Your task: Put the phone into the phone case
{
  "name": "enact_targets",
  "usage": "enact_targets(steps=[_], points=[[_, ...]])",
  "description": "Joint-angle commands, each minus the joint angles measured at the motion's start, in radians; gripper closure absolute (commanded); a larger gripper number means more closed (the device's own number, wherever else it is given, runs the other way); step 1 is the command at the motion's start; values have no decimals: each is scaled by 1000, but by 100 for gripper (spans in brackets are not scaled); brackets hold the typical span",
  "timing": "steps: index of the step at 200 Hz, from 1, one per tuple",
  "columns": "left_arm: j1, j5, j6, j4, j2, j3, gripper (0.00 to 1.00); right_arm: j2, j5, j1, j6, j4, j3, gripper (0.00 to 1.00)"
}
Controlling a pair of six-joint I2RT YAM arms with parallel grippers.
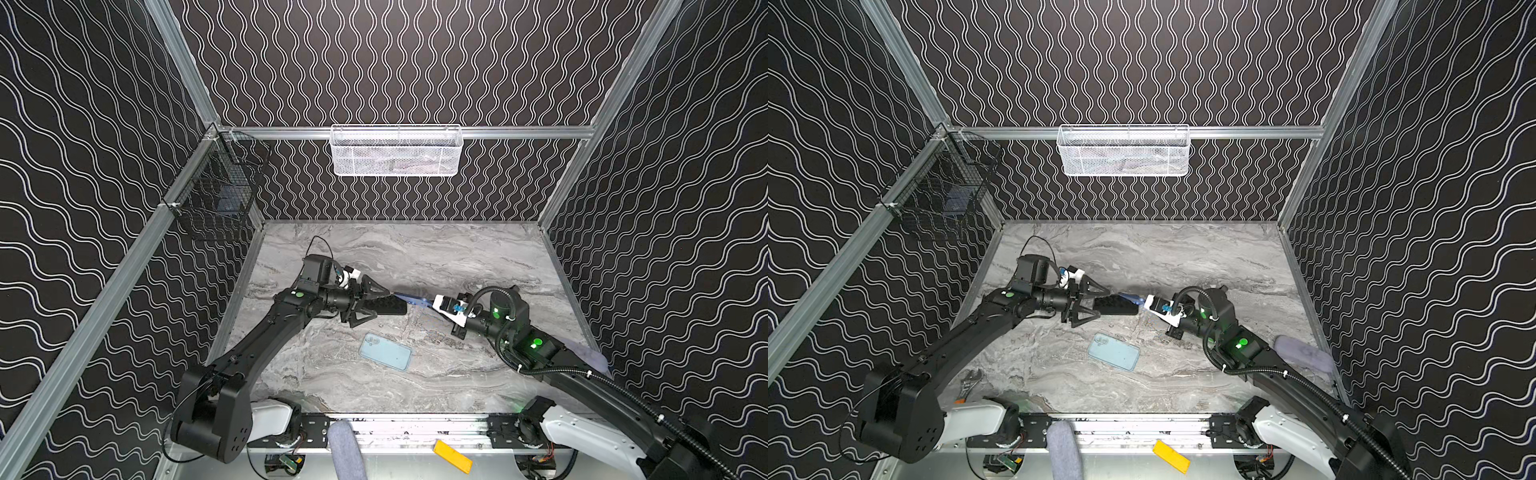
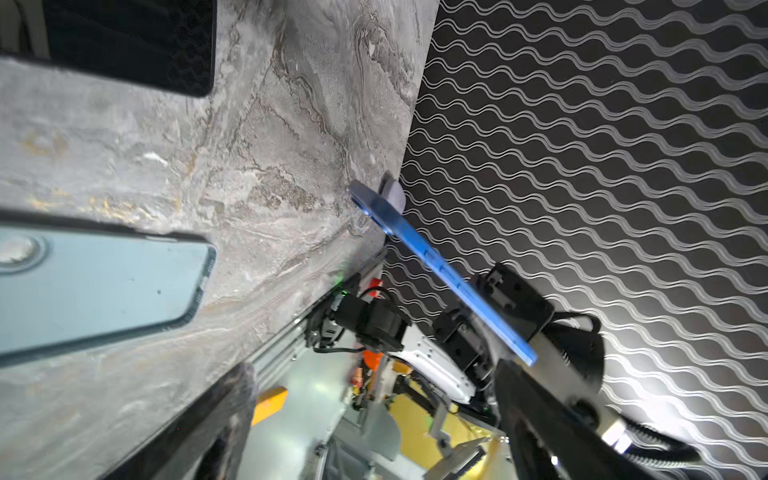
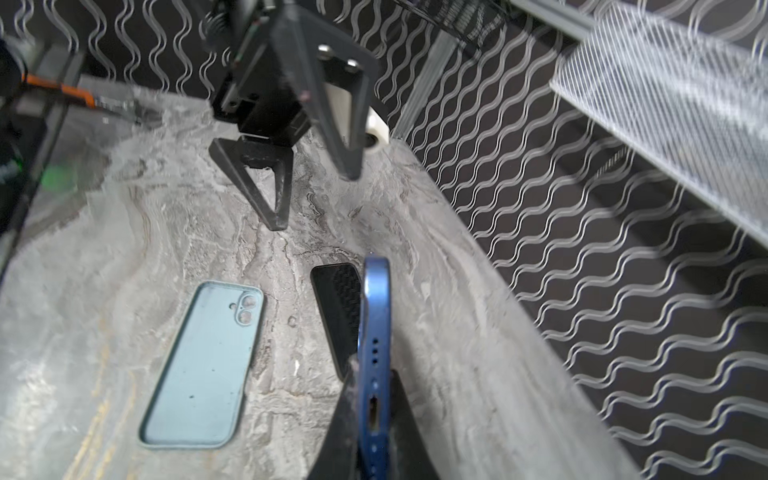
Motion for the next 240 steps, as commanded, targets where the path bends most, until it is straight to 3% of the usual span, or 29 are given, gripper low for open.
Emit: enact_targets(steps=[1, 33, 84, 132, 162, 178, 204, 213, 222, 240], points=[[-5, 28, -124, 89, -14, -8, 7, 5, 79, 32, -179, 7, 10, 100], [-49, 3, -293, 248, -23, -34, 7, 16, 119, 81, -211, -7, 2, 100], [-206, -50, -394, 343, 22, -57, 16, 29, 200, 154, -250, 39, -5, 100], [-215, -85, -429, 419, 38, -108, 48, 16, 265, 225, -290, 59, -21, 100], [-215, -97, -421, 419, 63, -100, 82, 10, 290, 255, -306, 61, -30, 100], [-215, -100, -402, 399, 71, -92, 84, 12, 305, 270, -312, 60, -32, 100], [-215, -109, -398, 405, 82, -93, 100, 18, 321, 286, -303, 69, -37, 100], [-215, -115, -402, 416, 84, -98, 100, 20, 329, 288, -283, 71, -36, 100], [-214, -130, -405, 432, 81, -105, 100, 16, 337, 288, -257, 71, -38, 81], [-209, -183, -401, 483, 70, -122, 100, -13, 350, 288, -171, 60, -42, 68]])
